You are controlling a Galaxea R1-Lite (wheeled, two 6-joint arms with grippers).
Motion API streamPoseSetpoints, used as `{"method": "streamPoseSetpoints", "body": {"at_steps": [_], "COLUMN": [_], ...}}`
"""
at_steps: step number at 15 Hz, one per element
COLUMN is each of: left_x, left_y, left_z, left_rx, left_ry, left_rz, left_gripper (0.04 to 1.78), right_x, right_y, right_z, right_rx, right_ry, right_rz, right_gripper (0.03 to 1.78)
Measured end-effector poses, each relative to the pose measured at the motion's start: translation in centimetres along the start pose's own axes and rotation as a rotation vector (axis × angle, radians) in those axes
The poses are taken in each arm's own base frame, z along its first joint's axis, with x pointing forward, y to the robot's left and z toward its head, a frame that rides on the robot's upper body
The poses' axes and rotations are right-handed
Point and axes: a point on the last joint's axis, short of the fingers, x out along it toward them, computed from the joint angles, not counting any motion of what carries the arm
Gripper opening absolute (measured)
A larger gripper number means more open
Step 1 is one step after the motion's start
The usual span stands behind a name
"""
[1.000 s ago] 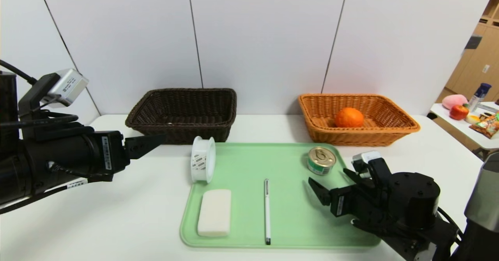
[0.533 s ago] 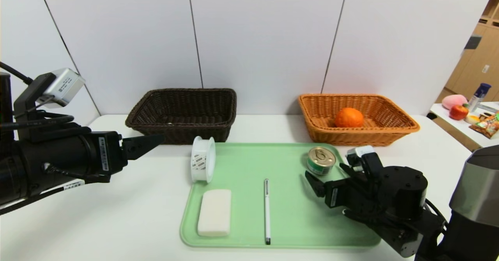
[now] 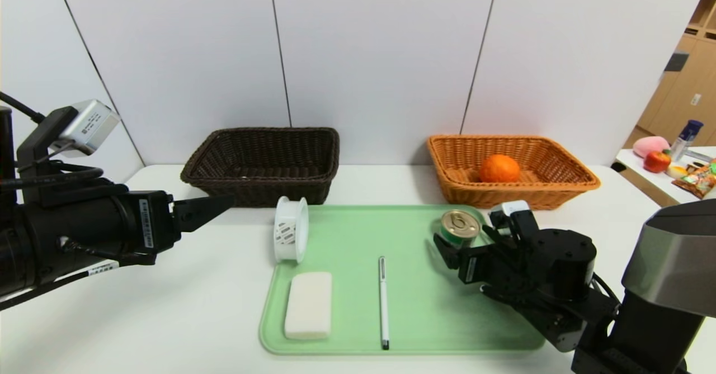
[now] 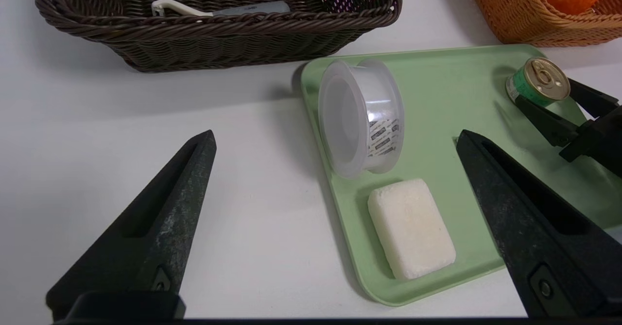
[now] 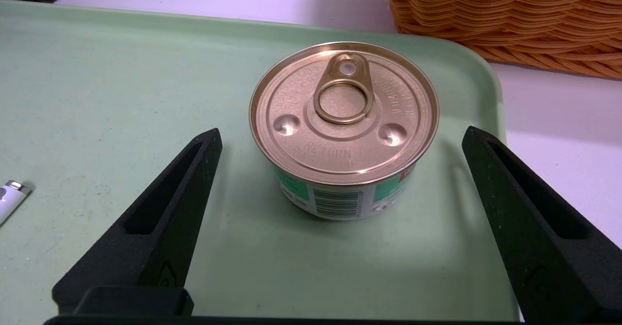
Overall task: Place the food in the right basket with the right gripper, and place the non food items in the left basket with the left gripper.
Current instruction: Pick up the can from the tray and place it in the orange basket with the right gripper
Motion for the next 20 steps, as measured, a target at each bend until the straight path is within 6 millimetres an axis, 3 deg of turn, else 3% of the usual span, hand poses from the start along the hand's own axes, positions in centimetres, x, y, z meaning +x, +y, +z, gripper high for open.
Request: {"method": "streamPoseSetpoints", "body": {"at_steps": [13,16,20], "left_x": [0.0,0.1,0.1], "left_y": [0.0,0.0,0.0], "left_z": [0.0,0.0,0.0], "left_rx": [0.001,0.001,0.001], "left_ry": [0.001,0.001,0.003], "left_rz": [-0.001,-0.002,-0.004], "left_gripper": [1.75,1.75,1.75], "right_x": [0.9,-0.1,-3.0], "right_y": [0.1,0.0,-0.4], "right_z": [-0.3,0.1,0.7], "right_rx": [-0.012,-0.030,-0.043], "right_ry": [0.002,0.001,0.013], "right_rz": [0.005,0.009,0.007], "right_gripper": [1.71,1.71,1.71]}}
